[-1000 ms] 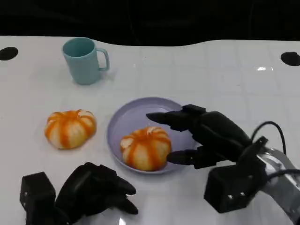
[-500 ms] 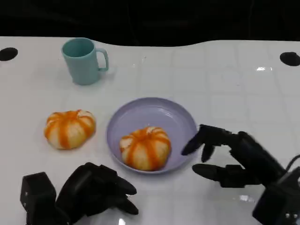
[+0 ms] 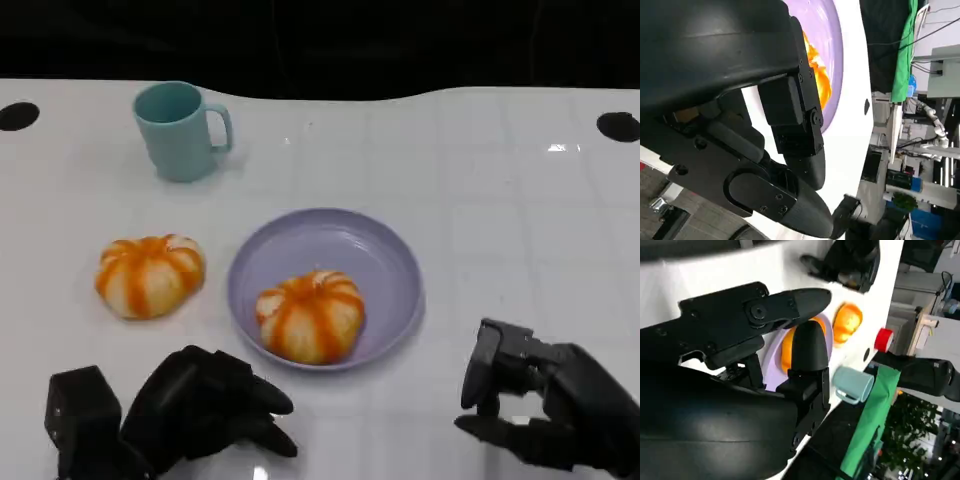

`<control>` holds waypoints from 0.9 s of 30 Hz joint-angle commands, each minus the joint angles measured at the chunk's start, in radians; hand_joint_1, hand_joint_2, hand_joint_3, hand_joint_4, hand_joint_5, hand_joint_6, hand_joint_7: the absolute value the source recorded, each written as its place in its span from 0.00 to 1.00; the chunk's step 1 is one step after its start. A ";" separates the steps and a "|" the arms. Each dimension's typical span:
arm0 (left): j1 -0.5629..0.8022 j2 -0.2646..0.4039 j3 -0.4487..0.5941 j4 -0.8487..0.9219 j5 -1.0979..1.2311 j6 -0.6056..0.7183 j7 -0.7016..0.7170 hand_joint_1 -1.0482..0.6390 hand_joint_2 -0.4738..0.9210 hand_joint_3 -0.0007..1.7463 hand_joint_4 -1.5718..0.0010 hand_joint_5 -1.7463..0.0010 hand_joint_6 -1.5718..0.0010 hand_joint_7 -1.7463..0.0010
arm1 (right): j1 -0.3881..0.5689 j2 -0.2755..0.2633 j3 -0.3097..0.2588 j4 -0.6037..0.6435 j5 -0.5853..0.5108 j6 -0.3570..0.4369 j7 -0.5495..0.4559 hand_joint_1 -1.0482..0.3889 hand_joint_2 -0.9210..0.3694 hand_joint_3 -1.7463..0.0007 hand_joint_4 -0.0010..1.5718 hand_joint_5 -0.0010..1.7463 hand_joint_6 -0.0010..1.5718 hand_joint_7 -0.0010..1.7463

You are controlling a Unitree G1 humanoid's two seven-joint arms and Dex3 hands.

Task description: Grasp the bread from the table and place it into the plate.

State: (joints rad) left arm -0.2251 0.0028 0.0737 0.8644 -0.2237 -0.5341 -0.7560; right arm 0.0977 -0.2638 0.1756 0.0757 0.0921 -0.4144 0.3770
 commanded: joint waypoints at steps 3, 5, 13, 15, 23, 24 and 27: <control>-0.006 0.015 0.004 -0.001 0.002 0.001 0.009 0.00 0.91 0.00 0.00 0.90 0.02 1.00 | 0.076 -0.013 -0.040 -0.102 0.011 0.059 0.013 0.55 0.02 0.94 0.44 1.00 0.30 1.00; -0.008 0.016 0.005 0.002 0.002 -0.002 0.007 0.00 0.91 0.00 0.00 0.90 0.02 1.00 | 0.090 -0.007 -0.045 -0.113 0.002 0.064 0.009 0.55 0.02 0.94 0.44 1.00 0.30 1.00; -0.006 0.019 0.009 -0.003 -0.001 0.006 0.006 0.00 0.91 0.00 0.00 0.90 0.02 1.00 | 0.086 0.030 -0.054 -0.053 -0.030 0.030 -0.020 0.55 0.01 0.95 0.46 1.00 0.33 1.00; -0.008 0.019 0.009 -0.002 -0.001 0.006 0.005 0.00 0.91 0.00 0.00 0.90 0.02 1.00 | 0.075 0.037 -0.055 -0.023 -0.043 0.001 -0.028 0.55 0.01 0.95 0.45 1.00 0.33 1.00; -0.020 0.022 0.012 0.023 0.000 -0.007 -0.002 0.00 0.91 0.00 0.00 0.90 0.02 1.00 | 0.032 0.068 -0.058 0.092 -0.062 -0.109 -0.042 0.54 0.00 0.95 0.45 1.00 0.33 1.00; -0.024 0.023 0.014 0.031 -0.002 -0.011 -0.006 0.00 0.91 0.00 0.01 0.90 0.02 1.00 | 0.027 0.071 -0.058 0.102 -0.064 -0.118 -0.044 0.53 0.00 0.95 0.46 1.00 0.33 1.00; -0.032 0.026 0.018 0.047 -0.003 -0.019 -0.009 0.00 0.91 0.00 0.00 0.90 0.02 1.00 | 0.013 0.076 -0.058 0.131 -0.063 -0.142 -0.044 0.54 0.00 0.95 0.46 1.00 0.33 1.00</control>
State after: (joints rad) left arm -0.2464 0.0089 0.0823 0.8953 -0.2237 -0.5370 -0.7563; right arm 0.1236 -0.1887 0.1334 0.1839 0.0303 -0.5267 0.3382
